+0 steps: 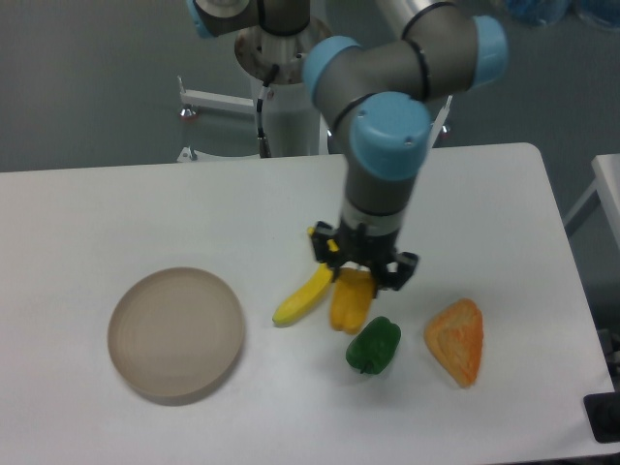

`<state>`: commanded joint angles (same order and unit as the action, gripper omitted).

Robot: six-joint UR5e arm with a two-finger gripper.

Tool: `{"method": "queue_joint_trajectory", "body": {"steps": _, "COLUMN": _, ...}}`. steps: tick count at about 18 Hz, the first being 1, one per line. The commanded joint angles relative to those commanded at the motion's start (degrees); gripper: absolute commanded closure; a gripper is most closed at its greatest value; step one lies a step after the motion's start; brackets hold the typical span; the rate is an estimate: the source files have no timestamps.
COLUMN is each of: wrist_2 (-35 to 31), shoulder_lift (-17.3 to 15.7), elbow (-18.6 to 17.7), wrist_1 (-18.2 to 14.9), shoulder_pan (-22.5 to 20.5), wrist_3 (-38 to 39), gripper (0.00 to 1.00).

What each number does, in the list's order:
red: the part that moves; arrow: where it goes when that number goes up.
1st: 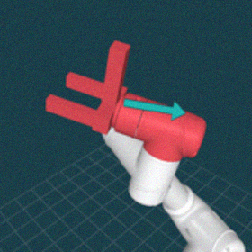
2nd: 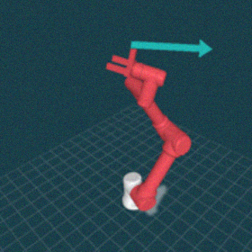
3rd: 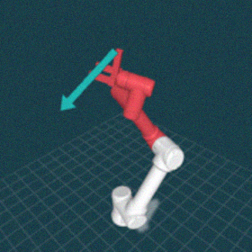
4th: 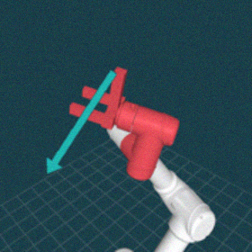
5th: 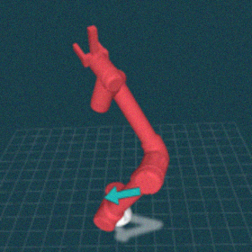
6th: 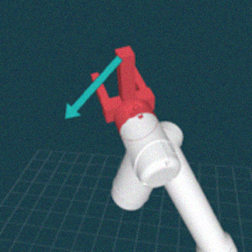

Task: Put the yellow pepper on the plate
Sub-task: 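Lift the yellow pepper and carry it over the beige plate, then lower the yellow pepper onto the center of the plate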

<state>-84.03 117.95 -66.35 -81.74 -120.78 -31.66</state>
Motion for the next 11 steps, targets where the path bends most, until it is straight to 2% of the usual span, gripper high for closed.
{"method": "queue_joint_trajectory", "body": {"steps": 3, "wrist_2": 0.1, "shoulder_lift": 0.5, "elbow": -1.5, "wrist_1": 2.4, "shoulder_pan": 3.3, "wrist_3": 3.7, "gripper": 0.49}}
{"method": "queue_joint_trajectory", "body": {"steps": 7, "wrist_2": 1.4, "shoulder_lift": 0.4, "elbow": -5.7, "wrist_1": 7.7, "shoulder_pan": 7.3, "wrist_3": 6.1, "gripper": 0.48}}
{"method": "queue_joint_trajectory", "body": {"steps": 11, "wrist_2": 0.7, "shoulder_lift": 1.1, "elbow": -9.1, "wrist_1": 7.9, "shoulder_pan": 11.1, "wrist_3": 6.5, "gripper": 0.48}}
